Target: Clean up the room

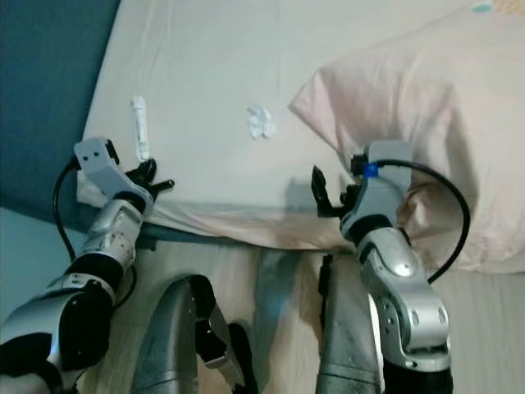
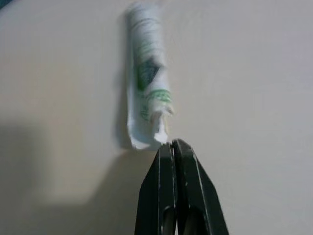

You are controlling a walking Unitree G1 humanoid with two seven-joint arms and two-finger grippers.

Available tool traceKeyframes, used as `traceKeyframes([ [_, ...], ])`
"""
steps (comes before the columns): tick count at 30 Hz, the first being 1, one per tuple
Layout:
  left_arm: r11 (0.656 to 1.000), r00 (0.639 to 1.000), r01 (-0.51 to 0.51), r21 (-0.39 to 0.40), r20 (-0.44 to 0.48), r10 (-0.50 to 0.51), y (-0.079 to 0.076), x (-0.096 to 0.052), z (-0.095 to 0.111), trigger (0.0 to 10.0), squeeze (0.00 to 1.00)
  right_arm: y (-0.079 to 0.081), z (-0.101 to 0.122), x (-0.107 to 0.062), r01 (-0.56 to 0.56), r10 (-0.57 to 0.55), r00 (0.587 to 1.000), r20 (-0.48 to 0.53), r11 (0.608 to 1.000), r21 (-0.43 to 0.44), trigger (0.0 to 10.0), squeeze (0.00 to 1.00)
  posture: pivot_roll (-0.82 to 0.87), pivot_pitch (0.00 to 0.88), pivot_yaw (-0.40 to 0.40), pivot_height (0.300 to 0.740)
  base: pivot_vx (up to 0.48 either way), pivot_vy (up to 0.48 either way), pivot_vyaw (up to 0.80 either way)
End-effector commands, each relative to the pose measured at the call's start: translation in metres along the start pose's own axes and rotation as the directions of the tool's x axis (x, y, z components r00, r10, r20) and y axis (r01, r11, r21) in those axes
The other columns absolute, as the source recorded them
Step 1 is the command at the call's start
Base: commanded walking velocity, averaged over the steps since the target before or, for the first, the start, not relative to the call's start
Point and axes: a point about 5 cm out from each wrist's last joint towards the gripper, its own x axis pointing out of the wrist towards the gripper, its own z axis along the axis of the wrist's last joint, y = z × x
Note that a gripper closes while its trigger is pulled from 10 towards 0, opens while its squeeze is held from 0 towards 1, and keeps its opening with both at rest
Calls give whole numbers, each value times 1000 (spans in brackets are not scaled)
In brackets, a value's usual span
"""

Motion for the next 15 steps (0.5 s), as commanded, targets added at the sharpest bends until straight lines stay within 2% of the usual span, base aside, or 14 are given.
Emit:
traceKeyframes([
  [1, 1000, 1000, 9, 28, 5, -9, 8, -6, -1, 1059, 0, 2, -4, -1, -25, 25, 1000, 0, 999, 22, 10000, 0, -195, 412, 135, 485, 0, 0, 0],
  [2, 996, 998, 47, 70, 34, -50, 4, -3, 8, 10000, 0, 5, 0, 3, -46, 45, 999, 14, 999, 22, 10000, 0, -177, 393, 123, 480, 0, 0, 0],
  [3, 992, 996, 70, 108, 54, -76, 1, -1, 14, 10000, 875, 6, 1, 7, -62, 61, 998, 24, 998, 22, 10000, 0, -172, 386, 119, 475, 0, 0, 0],
  [4, 992, 996, 70, 108, 54, -76, 1, -1, 14, 10000, 875, 6, 1, 7, -62, 61, 998, 24, 998, 22, 10000, 0, -172, 386, 119, 475, 0, 0, 0],
  [5, 980, 987, 117, 160, 92, -132, -5, 2, 27, 10000, 1000, 9, 4, 12, -87, 86, 996, 37, 996, 22, 10000, 0, -172, 381, 116, 465, 0, 0, 0],
  [10, 967, 975, 168, 193, 113, -192, -8, 2, 37, 10000, 1000, 11, 3, 15, -102, 101, 994, 42, 995, 19, 10000, 0, -169, 373, 116, 455, 0, 0, 0],
  [12, 922, 950, 270, 276, 77, -301, -9, -1, 45, 10000, 1000, 10, 2, 17, -108, 107, 993, 40, 994, 16, 10000, 0, -158, 365, 113, 445, 0, 0, 0],
  [13, 922, 950, 270, 276, 77, -301, -9, -1, 45, 10000, 1000, 10, 2, 17, -108, 107, 993, 40, 994, 16, 10000, 0, -158, 365, 113, 445, 0, 0, 0],
  [14, 900, 935, 318, 300, 56, -349, -9, -4, 48, 10000, 1000, 9, 1, 17, -108, 107, 994, 38, 994, 15, 10000, 0, -157, 361, 113, 440, 0, 0, 0],
  [15, 900, 935, 318, 300, 56, -349, -9, -4, 48, 10000, 1000, 9, 1, 17, -108, 107, 994, 38, 994, 15, 10000, 0, -157, 361, 113, 440, 0, 0, 0],
])
